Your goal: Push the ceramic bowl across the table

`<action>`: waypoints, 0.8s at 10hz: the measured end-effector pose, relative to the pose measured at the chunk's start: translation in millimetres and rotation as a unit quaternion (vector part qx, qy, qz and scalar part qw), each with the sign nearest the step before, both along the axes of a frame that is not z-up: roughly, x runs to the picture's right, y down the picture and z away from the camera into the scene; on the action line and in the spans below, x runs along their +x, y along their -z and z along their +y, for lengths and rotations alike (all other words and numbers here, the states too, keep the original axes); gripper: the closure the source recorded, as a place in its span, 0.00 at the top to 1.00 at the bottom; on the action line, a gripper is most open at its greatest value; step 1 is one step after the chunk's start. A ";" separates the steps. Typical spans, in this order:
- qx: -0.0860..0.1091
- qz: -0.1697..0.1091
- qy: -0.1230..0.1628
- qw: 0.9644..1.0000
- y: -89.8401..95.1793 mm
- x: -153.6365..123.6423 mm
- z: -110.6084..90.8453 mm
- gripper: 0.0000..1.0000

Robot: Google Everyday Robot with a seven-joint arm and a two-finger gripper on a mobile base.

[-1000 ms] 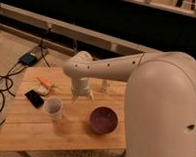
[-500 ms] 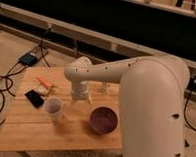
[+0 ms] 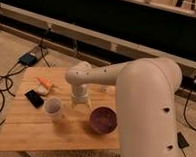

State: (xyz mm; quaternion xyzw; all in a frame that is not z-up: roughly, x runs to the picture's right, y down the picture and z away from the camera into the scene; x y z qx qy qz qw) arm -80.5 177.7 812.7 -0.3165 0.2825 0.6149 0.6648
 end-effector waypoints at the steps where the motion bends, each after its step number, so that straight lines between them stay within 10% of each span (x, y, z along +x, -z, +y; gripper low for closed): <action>1: -0.006 -0.003 0.003 1.000 0.3 0.9 4.2 0.65; 8: -0.035 -0.041 0.020 0.998 11.4 16.2 35.2 0.65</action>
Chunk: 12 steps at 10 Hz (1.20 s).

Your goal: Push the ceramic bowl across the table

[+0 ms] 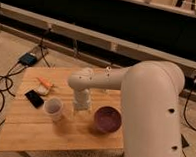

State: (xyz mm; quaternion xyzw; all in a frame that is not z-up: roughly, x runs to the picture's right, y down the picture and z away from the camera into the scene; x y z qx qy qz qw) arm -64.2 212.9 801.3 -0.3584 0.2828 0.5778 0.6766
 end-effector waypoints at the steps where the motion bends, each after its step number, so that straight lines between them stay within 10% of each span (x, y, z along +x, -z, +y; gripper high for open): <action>1: -0.002 0.004 -0.002 1.000 1.2 7.1 3.6 0.65; 12: 0.000 0.124 -0.054 0.991 7.9 116.8 12.1 0.65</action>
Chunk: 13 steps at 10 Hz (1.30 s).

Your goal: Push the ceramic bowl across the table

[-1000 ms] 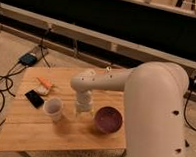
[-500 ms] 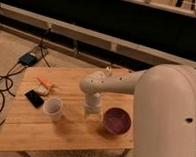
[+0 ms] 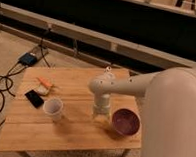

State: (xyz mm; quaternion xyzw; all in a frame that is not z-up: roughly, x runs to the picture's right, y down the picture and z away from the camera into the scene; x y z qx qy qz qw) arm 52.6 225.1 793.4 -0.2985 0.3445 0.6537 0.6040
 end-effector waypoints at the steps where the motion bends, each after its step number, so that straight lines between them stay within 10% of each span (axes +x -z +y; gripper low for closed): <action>1: -0.004 0.009 -0.002 1.000 -0.4 8.5 3.1 0.65; 13: -0.029 0.122 -0.044 0.991 -1.1 117.8 20.4 0.65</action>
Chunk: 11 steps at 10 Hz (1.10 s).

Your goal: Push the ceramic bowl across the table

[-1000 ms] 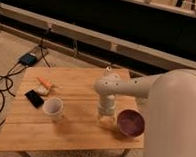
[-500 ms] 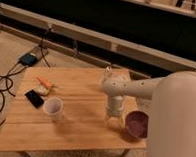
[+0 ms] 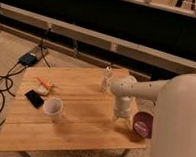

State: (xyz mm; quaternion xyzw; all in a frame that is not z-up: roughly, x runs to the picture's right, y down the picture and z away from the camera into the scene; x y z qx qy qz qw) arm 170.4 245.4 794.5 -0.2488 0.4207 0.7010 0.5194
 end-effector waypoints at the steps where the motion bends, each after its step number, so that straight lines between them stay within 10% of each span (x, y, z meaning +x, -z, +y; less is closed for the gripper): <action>1: 0.000 0.012 -0.006 1.000 0.8 10.2 1.9 0.65; 6: 0.034 0.076 -0.048 0.995 12.9 60.0 -3.9 0.65; 11: 0.115 0.024 -0.038 0.992 18.1 27.1 -60.5 0.65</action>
